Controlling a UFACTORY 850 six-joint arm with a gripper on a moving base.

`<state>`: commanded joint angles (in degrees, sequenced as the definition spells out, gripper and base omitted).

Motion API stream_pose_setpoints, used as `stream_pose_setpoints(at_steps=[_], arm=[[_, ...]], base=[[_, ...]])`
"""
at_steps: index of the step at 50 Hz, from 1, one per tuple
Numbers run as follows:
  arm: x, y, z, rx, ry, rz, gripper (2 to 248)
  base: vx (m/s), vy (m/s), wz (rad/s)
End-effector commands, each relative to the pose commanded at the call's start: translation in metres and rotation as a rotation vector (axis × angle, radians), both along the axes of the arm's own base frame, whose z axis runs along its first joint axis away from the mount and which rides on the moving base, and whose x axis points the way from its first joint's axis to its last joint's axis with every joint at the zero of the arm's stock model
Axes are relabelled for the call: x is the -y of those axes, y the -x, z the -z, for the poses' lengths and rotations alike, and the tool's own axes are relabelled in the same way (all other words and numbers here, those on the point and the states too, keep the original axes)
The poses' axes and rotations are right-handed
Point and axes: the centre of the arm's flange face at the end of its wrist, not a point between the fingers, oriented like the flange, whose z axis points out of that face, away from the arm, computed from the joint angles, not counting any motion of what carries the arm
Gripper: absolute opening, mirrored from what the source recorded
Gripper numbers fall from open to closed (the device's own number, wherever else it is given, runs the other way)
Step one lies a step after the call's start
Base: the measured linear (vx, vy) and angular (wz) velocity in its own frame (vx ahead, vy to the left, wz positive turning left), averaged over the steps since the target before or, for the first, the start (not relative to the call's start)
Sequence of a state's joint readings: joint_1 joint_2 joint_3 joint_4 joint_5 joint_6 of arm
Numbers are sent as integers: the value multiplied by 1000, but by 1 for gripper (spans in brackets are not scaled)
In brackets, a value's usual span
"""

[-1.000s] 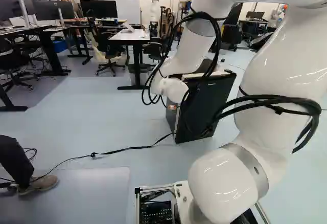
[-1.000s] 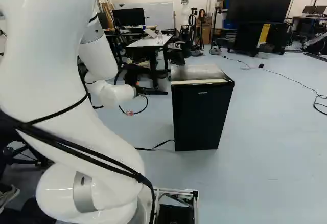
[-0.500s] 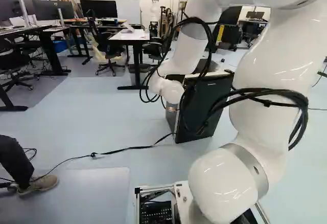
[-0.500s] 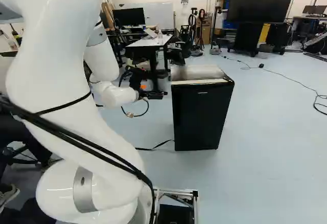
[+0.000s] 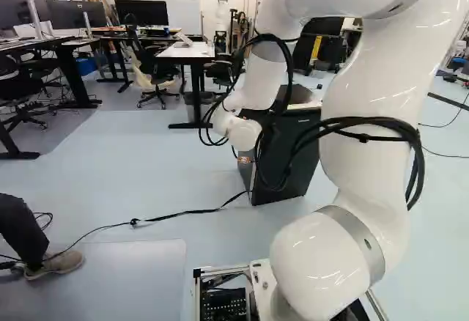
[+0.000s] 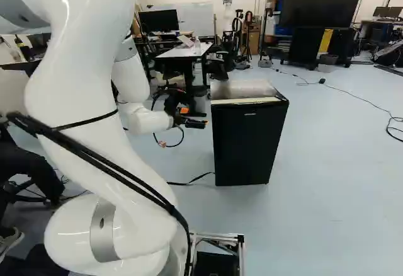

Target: Open the fridge door

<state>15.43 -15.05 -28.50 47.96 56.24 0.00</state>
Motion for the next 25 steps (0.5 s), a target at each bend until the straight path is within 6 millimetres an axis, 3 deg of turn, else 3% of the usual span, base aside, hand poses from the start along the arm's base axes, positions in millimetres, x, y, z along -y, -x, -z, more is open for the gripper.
stream_pose_setpoints(at_steps=[25], arm=[[4,-15,8,44,20,153,247]], base=[[0,0,0]])
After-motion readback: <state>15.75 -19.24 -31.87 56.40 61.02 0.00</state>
